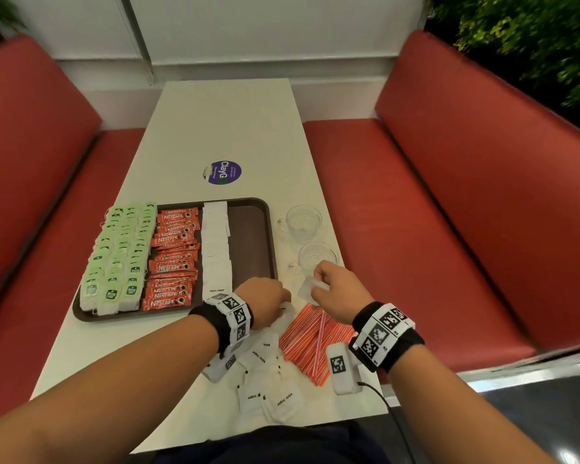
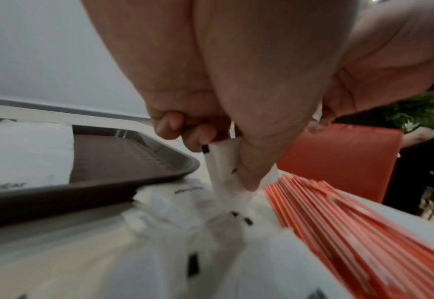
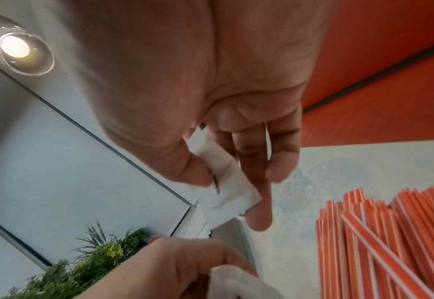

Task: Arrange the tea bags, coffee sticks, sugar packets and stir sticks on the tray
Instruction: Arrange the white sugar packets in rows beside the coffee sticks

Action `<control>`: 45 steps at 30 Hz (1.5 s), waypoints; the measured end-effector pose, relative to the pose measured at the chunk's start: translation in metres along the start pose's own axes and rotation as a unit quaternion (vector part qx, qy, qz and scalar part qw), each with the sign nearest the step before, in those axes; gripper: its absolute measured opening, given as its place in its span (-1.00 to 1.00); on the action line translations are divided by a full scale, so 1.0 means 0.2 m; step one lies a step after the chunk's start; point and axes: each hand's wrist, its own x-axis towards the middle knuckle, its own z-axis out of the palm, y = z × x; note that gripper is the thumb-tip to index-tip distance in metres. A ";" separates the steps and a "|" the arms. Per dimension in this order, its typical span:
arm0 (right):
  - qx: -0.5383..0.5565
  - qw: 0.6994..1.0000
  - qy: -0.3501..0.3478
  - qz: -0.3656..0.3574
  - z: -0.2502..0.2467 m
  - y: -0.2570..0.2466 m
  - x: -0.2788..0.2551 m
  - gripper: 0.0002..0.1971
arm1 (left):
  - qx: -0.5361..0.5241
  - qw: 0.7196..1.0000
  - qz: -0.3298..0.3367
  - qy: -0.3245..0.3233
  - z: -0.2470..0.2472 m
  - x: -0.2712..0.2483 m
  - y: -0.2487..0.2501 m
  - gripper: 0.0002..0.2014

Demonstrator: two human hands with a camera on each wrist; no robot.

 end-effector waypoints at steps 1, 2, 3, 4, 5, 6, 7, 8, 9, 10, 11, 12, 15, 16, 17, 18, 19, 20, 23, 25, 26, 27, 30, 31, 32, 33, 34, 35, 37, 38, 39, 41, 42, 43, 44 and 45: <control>0.020 1.000 -0.003 0.007 0.01 0.00 0.00 -0.85 | -0.030 0.999 -0.009 0.013 -0.02 -0.02 -0.01 -0.78; 0.037 0.999 -0.009 0.015 0.01 0.00 0.00 -0.83 | -0.061 0.997 -0.016 0.032 -0.04 -0.03 -0.03 -0.84; 0.058 0.998 -0.014 0.016 0.01 0.00 0.00 -0.81 | -0.089 0.995 -0.027 0.047 -0.06 -0.05 -0.05 -0.92; 0.068 0.997 -0.018 0.012 0.02 -0.01 0.01 -0.79 | -0.113 0.991 -0.033 0.063 -0.09 -0.07 -0.07 -0.98; 0.077 0.997 -0.019 0.004 0.03 -0.01 0.01 -0.77 | -0.139 0.986 -0.043 0.077 -0.11 -0.09 -0.09 -0.96; 0.077 0.997 -0.023 -0.003 0.03 -0.01 0.02 -0.74 | -0.167 0.980 -0.049 0.093 -0.14 -0.10 -0.11 -0.94; 0.077 0.997 -0.026 -0.008 0.03 -0.02 0.03 -0.72 | -0.196 0.973 -0.056 0.109 -0.16 -0.12 -0.12 -0.94; 0.080 0.996 -0.032 -0.013 0.04 -0.03 0.03 -0.70 | -0.222 0.965 -0.058 0.125 -0.17 -0.14 -0.13 -0.93; 0.087 0.995 -0.039 -0.021 0.05 -0.04 0.04 -0.67 | -0.243 0.958 -0.060 0.140 -0.18 -0.16 -0.14 -0.91; 0.089 0.995 -0.042 -0.034 0.05 -0.05 0.05 -0.65 | -0.262 0.951 -0.061 0.154 -0.19 -0.17 -0.14 -0.91; 0.087 0.994 -0.040 -0.049 0.06 -0.06 0.06 -0.64 | -0.283 0.943 -0.062 0.167 -0.20 -0.19 -0.14 -0.90; 0.083 0.994 -0.035 -0.060 0.07 -0.08 0.06 -0.69 | -0.307 0.932 -0.061 0.181 -0.21 -0.20 -0.14 -0.90; 0.072 0.994 -0.018 -0.077 0.10 -0.11 0.11 -0.94 | -0.377 0.899 -0.051 0.215 -0.22 -0.23 -0.14 -0.91; 0.065 0.995 -0.014 -0.080 0.10 -0.12 0.12 -0.95 | -0.390 0.892 -0.048 0.222 -0.22 -0.23 -0.14 -0.91; 0.059 0.995 -0.013 -0.083 0.10 -0.12 0.14 -0.95 | -0.399 0.887 -0.049 0.228 -0.22 -0.24 -0.15 -0.90; 0.050 0.995 -0.013 -0.087 0.10 -0.13 0.15 -0.95 | -0.407 0.882 -0.052 0.231 -0.22 -0.24 -0.17 -0.90; 0.044 0.995 -0.014 -0.093 0.09 -0.14 0.16 -0.96 | -0.413 0.878 -0.058 0.233 -0.21 -0.23 -0.18 -0.91; 0.041 0.994 -0.017 -0.098 0.09 -0.16 0.17 -0.97 | -0.415 0.877 -0.065 0.235 -0.21 -0.23 -0.21 -0.92; 0.058 0.992 -0.036 -0.106 0.08 -0.20 0.22 -0.90 | -0.402 0.879 -0.085 0.243 -0.19 -0.21 -0.28 -0.95; 0.061 0.991 -0.043 -0.108 0.08 -0.22 0.26 -0.88 | -0.394 0.882 -0.091 0.243 -0.20 -0.19 -0.33 -0.96; 0.064 0.991 -0.044 -0.105 0.08 -0.23 0.28 -0.87 | -0.387 0.885 -0.092 0.243 -0.20 -0.18 -0.36 -0.96; 0.069 0.992 -0.044 -0.098 0.08 -0.24 0.30 -0.85 | -0.378 0.888 -0.092 0.244 -0.21 -0.16 -0.39 -0.96; 0.103 0.990 -0.043 -0.084 0.06 -0.27 0.36 -0.76 | -0.356 0.893 -0.108 0.252 -0.25 -0.09 -0.50 -0.94; 0.124 0.988 -0.046 -0.081 0.06 -0.28 0.37 -0.73 | -0.351 0.892 -0.118 0.259 -0.27 -0.06 -0.55 -0.93; 0.139 0.986 -0.045 -0.078 0.05 -0.29 0.39 -0.72 | -0.345 0.892 -0.130 0.263 -0.29 -0.02 -0.59 -0.93; 0.145 0.986 -0.040 -0.073 0.05 -0.29 0.41 -0.71 | -0.339 0.891 -0.144 0.266 -0.30 0.02 -0.64 -0.93; 0.141 0.987 -0.033 -0.069 0.04 -0.29 0.43 -0.71 | -0.330 0.891 -0.158 0.267 -0.32 0.06 -0.69 -0.93; 0.133 0.989 -0.029 -0.065 0.04 -0.30 0.45 -0.73 | -0.318 0.892 -0.173 0.270 -0.33 0.11 -0.74 -0.92; 0.117 0.991 -0.024 -0.056 0.04 -0.30 0.49 -0.78 | -0.281 0.899 -0.196 0.275 -0.35 0.22 -0.84 -0.87; 0.120 0.991 -0.020 -0.049 0.04 -0.30 0.51 -0.78 | -0.267 0.901 -0.206 0.273 -0.35 0.27 -0.89 -0.85; 0.130 0.991 -0.015 -0.040 0.04 -0.30 0.52 -0.77 | -0.261 0.901 -0.217 0.270 -0.35 0.33 -0.94 -0.85; 0.160 0.987 -0.007 -0.028 0.04 -0.30 0.54 -0.75 | -0.253 0.902 -0.234 0.261 -0.35 0.43 -1.02 -0.84; 0.175 0.984 -0.007 -0.024 0.03 -0.30 0.55 -0.76 | -0.248 0.904 -0.239 0.253 -0.34 0.48 -1.06 -0.84; 0.187 0.982 -0.008 -0.022 0.03 -0.30 0.55 -0.79 | -0.244 0.907 -0.244 0.242 -0.33 0.52 -1.09 -0.84; 0.195 0.981 -0.010 -0.019 0.02 -0.30 0.55 -0.80 | -0.239 0.911 -0.248 0.229 -0.32 0.57 -1.11 -0.85; 0.202 0.979 -0.012 -0.015 0.02 -0.30 0.56 -0.82 | -0.235 0.913 -0.253 0.216 -0.31 0.60 -1.13 -0.86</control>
